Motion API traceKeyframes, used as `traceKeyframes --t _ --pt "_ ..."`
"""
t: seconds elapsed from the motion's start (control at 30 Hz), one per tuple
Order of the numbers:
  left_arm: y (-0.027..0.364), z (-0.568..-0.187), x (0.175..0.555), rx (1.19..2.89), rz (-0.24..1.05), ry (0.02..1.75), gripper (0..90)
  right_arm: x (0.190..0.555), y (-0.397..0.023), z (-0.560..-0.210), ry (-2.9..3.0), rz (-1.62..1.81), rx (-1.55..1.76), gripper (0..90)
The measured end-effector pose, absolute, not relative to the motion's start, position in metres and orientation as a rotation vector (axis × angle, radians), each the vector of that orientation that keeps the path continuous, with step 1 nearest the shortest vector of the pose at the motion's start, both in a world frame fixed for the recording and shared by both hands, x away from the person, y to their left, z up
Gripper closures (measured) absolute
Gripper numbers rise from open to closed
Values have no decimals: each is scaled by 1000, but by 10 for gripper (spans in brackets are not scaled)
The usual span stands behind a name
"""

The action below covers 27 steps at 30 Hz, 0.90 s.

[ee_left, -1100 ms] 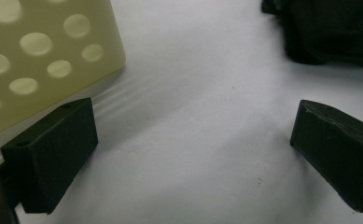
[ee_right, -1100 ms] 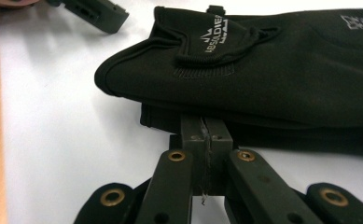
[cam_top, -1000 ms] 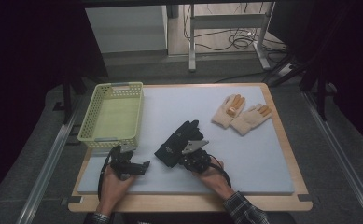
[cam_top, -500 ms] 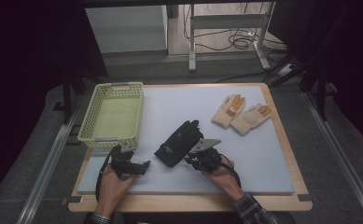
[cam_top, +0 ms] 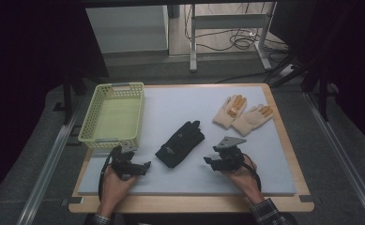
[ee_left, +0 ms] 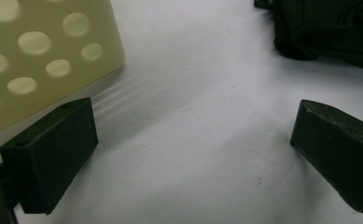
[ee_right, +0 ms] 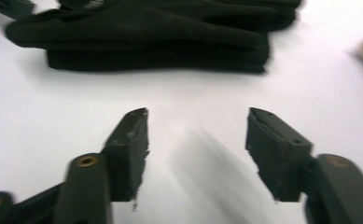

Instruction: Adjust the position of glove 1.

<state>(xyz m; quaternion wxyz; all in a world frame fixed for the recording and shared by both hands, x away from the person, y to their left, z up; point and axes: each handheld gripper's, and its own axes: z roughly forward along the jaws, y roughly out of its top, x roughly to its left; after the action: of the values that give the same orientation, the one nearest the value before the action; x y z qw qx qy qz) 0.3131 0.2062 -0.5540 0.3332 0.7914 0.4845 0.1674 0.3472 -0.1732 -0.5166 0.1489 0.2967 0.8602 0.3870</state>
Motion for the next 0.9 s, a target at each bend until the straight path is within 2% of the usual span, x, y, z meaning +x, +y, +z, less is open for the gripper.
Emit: traceKeyframes --t 0.5,0.53,0.77,0.9 --pt "208 -554 313 2082 423 1240 0 354 -226 -529 2387 987 987 128" --pt "208 -553 313 2086 423 1235 0 356 -230 -533 2395 972 1004 93" --pt "210 -548 310 2091 392 1179 0 358 -233 -533 2398 957 1036 42" --pt "206 -537 307 2080 369 1124 0 359 -233 -534 2396 959 1044 43"
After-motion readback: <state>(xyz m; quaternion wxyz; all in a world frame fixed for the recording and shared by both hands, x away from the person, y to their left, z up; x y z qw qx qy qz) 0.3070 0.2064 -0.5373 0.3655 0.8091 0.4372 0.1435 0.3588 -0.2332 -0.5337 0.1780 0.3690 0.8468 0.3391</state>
